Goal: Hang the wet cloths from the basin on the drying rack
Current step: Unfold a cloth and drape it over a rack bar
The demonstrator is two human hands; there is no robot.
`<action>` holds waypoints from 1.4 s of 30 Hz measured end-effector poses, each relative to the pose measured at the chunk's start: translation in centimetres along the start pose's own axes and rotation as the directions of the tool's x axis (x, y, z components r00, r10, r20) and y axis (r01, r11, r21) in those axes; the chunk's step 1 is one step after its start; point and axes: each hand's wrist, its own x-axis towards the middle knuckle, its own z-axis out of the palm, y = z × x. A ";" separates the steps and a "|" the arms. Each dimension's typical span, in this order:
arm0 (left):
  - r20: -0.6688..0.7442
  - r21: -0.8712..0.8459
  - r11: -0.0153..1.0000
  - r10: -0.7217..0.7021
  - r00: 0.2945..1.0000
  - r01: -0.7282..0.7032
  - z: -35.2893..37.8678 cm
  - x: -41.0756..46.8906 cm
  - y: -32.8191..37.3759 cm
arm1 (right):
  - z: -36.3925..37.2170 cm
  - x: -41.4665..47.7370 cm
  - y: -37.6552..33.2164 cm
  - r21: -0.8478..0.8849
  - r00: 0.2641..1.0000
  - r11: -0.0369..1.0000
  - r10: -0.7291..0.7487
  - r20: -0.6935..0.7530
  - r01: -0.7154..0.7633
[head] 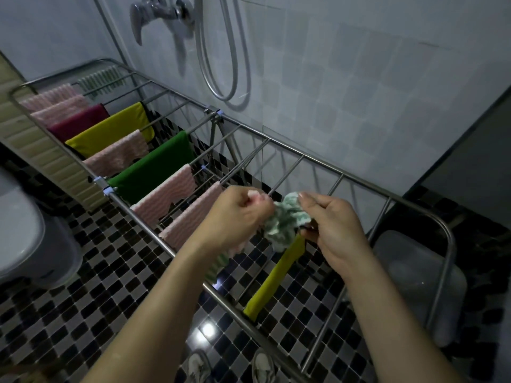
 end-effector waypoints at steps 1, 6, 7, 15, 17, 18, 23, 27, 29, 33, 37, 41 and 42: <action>0.002 -0.035 0.999 -0.010 1.000 0.010 -0.2 0.1 0.2 | -0.1 0.1 -0.2 0.011 1.000 1.000 -0.015 0.023 0.015; 0.022 -0.199 0.980 -0.003 1.000 0.008 -1.8 0.7 1.0 | -2.6 0.2 -2.2 -0.187 0.923 0.979 -0.004 0.386 0.082; 0.027 -0.215 0.977 0.002 1.000 0.004 -2.4 0.7 1.0 | -3.2 0.4 -2.5 -0.296 0.913 0.949 0.025 0.406 0.105; 0.076 0.539 0.833 0.097 0.992 -0.123 -3.6 2.2 0.9 | -7.7 2.0 -3.6 -0.504 0.964 0.845 -0.048 0.263 0.179; 0.075 0.578 0.802 0.136 0.988 -0.154 -3.4 2.7 0.8 | -8.1 1.9 -3.6 -0.270 0.970 0.956 -0.044 0.241 0.110; 0.043 0.550 0.820 0.162 0.986 -0.159 -3.2 2.9 0.8 | -8.1 1.8 -3.6 -0.149 0.971 0.985 -0.047 0.233 0.083; -0.192 0.208 0.960 0.227 0.955 -0.186 -1.6 3.7 2.1 | -8.4 0.8 -3.6 0.212 0.977 0.975 -0.102 0.186 0.061; -0.308 0.185 0.956 0.277 0.910 -0.228 -0.1 5.9 2.2 | -9.1 1.6 -2.7 0.334 0.993 0.943 -0.031 0.118 -0.010; -0.305 0.316 0.929 0.290 0.907 -0.191 0.5 7.0 1.7 | -9.3 2.6 -1.5 0.282 0.998 0.959 0.017 0.056 -0.032; -0.069 0.352 0.928 0.151 0.986 -0.117 2.7 9.6 1.7 | -11.5 6.2 0.5 -0.035 0.975 0.999 0.011 -0.223 -0.020; 0.288 0.072 0.993 -0.113 0.951 0.096 5.5 9.3 2.7 | -14.2 9.5 -0.4 -0.275 0.957 0.960 -0.126 -0.262 0.051; 0.337 -0.165 0.960 -0.162 0.927 0.228 8.3 9.5 1.7 | -15.2 12.4 -1.0 -0.410 0.971 0.909 -0.159 -0.176 0.074; 0.321 -0.193 0.946 -0.191 0.928 0.261 8.7 10.0 1.0 | -15.2 13.5 -0.8 -0.470 0.971 0.879 -0.174 -0.165 0.078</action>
